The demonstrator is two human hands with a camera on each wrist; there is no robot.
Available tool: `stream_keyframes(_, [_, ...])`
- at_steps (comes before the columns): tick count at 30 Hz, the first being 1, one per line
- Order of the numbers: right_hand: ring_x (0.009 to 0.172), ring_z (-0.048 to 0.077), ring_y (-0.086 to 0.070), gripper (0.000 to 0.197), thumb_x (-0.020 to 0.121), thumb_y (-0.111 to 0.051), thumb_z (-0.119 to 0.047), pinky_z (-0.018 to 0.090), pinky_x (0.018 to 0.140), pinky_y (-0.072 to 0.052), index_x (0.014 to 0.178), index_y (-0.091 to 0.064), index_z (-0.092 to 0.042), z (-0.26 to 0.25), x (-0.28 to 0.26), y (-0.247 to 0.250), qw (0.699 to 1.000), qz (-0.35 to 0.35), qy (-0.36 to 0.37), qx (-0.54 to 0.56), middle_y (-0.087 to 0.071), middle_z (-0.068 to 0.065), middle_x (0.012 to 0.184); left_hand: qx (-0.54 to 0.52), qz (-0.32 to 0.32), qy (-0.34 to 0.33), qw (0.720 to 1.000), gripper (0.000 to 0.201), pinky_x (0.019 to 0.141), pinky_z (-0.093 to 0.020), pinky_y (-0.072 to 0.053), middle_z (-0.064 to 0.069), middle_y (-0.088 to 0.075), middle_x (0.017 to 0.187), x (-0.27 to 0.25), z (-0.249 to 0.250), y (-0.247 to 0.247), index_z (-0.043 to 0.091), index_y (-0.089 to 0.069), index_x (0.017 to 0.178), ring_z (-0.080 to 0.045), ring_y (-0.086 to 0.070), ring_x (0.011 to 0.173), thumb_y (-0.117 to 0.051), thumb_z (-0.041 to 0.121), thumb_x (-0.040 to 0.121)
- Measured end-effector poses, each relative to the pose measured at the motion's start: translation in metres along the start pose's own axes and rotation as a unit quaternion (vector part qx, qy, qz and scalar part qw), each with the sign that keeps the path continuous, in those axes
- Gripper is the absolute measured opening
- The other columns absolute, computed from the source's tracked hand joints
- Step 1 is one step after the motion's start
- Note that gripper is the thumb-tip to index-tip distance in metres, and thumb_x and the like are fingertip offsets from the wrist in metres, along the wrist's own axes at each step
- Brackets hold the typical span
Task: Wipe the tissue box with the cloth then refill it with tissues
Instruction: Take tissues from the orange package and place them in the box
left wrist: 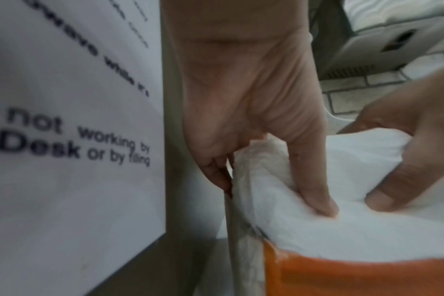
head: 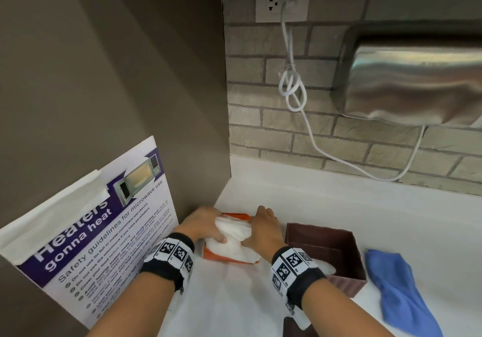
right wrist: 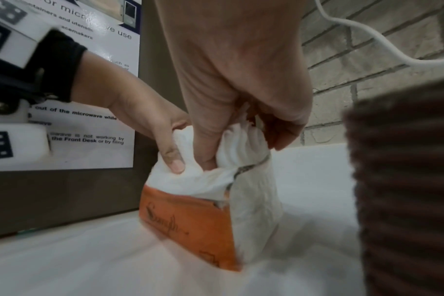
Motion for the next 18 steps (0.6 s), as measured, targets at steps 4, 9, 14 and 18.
stream_keyframes(4, [0.110,0.025,-0.051,0.048,0.073,-0.071,-0.039,0.033,0.087,-0.045,0.113,-0.059,-0.015,0.007,0.001,0.005,0.996,-0.021,-0.007,0.088,-0.062,0.006,0.112,-0.103,0.019,-0.004,0.995,0.055,0.075,-0.022,-0.050,-0.001,-0.066,0.104,-0.005,0.000,0.010,0.018,-0.065,0.107,-0.016,-0.064,0.094,-0.087,0.030,0.058])
stream_keyframes(9, [0.092,0.019,-0.060,0.043,0.070,-0.073,-0.032,0.030,0.075,-0.049,0.106,-0.055,-0.018,0.020,0.003,0.016,0.962,-0.014,-0.056,0.269,-0.066,0.000,0.102,-0.210,0.064,0.004,0.976,0.056,0.080,-0.025,-0.050,0.004,-0.065,0.105,-0.010,0.005,0.021,0.020,-0.060,0.110,-0.014,-0.062,0.098,-0.088,0.024,0.061])
stream_keyframes(14, [0.098,0.016,-0.064,0.048,0.068,-0.082,-0.025,0.027,0.081,-0.053,0.109,-0.058,-0.018,0.031,0.006,0.020,0.874,-0.003,-0.093,0.478,-0.068,-0.002,0.106,-0.344,0.128,0.029,0.930,0.060,0.089,-0.031,-0.051,0.006,-0.064,0.108,-0.014,0.005,0.037,0.026,-0.052,0.114,-0.014,-0.062,0.102,-0.087,0.020,0.067])
stream_keyframes(18, [0.101,0.016,-0.066,0.055,0.064,-0.086,-0.024,0.036,0.091,-0.055,0.111,-0.059,-0.020,0.031,0.007,0.020,0.811,-0.008,-0.106,0.575,-0.069,0.000,0.109,-0.394,0.138,0.026,0.908,0.064,0.095,-0.038,-0.053,0.003,-0.066,0.114,-0.018,0.007,0.044,0.025,-0.051,0.120,-0.018,-0.063,0.106,-0.087,0.022,0.067])
Point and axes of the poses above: each hand's wrist, its own x-axis towards the middle knuckle, its own y-axis out of the back of the hand, z = x × y, the point moved 5 cm from there along x, towards the middle knuckle
